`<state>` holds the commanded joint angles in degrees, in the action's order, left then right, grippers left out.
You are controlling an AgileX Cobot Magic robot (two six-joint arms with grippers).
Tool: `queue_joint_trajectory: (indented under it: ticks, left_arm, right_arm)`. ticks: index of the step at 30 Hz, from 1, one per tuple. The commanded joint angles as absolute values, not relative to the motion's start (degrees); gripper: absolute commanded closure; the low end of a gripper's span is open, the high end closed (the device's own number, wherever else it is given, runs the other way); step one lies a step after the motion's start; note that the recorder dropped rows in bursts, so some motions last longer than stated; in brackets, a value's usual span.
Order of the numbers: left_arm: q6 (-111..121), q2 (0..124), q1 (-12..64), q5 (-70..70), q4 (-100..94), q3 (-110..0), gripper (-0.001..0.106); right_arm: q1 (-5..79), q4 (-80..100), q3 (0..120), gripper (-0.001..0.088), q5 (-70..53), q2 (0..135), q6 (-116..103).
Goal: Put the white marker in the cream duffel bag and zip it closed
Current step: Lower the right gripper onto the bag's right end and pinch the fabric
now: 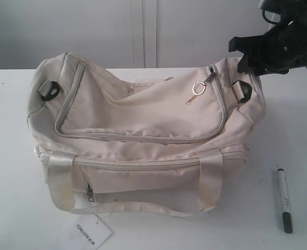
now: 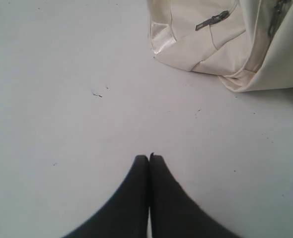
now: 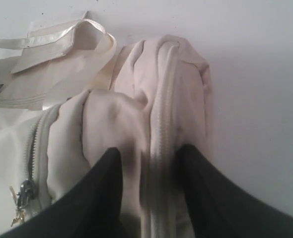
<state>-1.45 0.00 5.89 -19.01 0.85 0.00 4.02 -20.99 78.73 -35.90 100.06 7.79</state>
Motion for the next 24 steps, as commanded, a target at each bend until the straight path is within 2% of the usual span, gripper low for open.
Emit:
queue_joint_trajectory:
  ticks: [12,20,24]
  left_arm:
    - [-1.5,0.0,5.9,-19.0,0.9,0.0,0.105]
    - [-1.5,0.0,5.9,-19.0,0.9,0.0,0.105]
    - [-1.5,0.0,5.9,-19.0,0.9,0.0,0.105]
  right_arm:
    - [4.0,-20.3,78.8,0.0481,-36.8,97.2,7.4]
    - [4.0,-17.2,78.7,0.0367,-37.6,96.6,5.7]
    - [4.0,-15.3,78.7,0.0365,-37.5,97.1,3.8]
